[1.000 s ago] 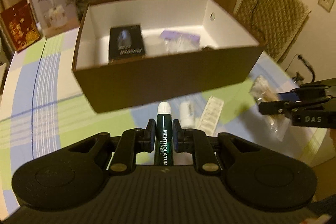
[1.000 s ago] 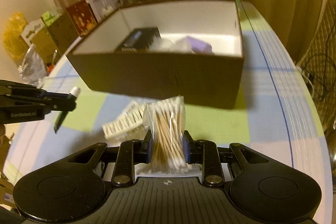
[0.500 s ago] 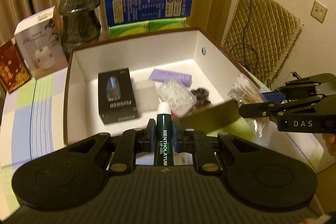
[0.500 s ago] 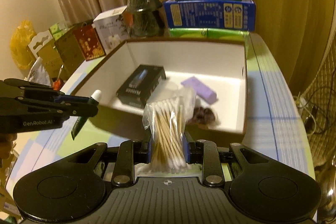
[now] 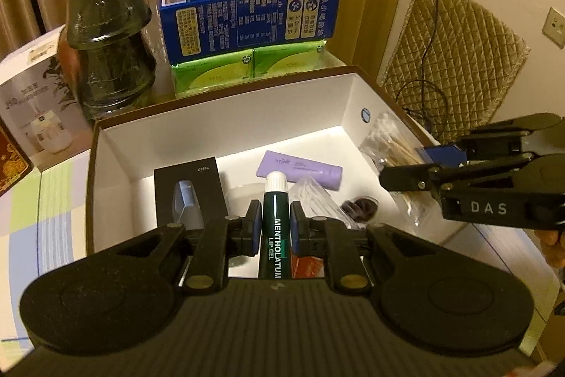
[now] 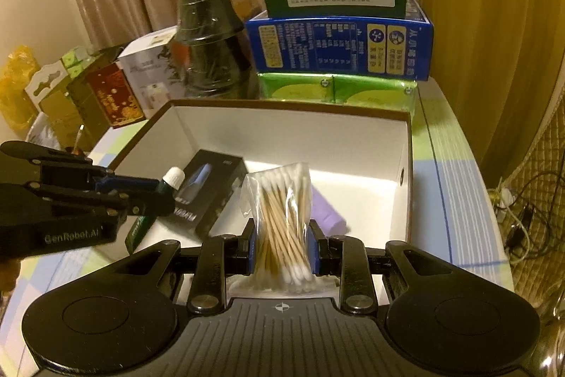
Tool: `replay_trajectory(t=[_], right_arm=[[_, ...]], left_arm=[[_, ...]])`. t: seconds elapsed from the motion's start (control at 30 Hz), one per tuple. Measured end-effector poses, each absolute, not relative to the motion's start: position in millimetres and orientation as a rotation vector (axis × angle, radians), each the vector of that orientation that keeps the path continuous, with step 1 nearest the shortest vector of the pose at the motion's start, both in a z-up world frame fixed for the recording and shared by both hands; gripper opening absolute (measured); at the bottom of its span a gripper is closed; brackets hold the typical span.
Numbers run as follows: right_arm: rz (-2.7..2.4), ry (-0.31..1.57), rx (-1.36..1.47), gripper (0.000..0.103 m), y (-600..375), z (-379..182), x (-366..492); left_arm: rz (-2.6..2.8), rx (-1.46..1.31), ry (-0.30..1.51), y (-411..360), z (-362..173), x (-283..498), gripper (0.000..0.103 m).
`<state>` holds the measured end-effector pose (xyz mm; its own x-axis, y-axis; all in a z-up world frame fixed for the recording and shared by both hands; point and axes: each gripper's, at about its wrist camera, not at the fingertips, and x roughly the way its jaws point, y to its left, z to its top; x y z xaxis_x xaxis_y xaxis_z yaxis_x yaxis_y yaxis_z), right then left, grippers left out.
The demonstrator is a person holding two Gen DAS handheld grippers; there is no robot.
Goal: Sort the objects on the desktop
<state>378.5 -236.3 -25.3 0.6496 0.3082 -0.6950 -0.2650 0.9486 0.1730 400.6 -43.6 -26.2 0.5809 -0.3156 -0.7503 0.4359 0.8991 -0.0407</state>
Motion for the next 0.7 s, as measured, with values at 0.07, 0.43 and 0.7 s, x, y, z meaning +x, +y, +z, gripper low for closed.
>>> replay_trajectory(t=[0.07,0.43,0.7], right_arm=[[0.321,0.803,0.055,0.025,-236,-28,389],[0.3,0.828,0.045,0.025,-232,-40,429],[0.284,0.842,0.041,0.025,-232,-47,444]], left_arm=[[-0.442,0.153,0.853,-46,-31,411,0.013],[-0.437,0.153,0.884,-51,-47,453,0.013],[-0.428,0.139,0.893,-49,-53,471,0.013]])
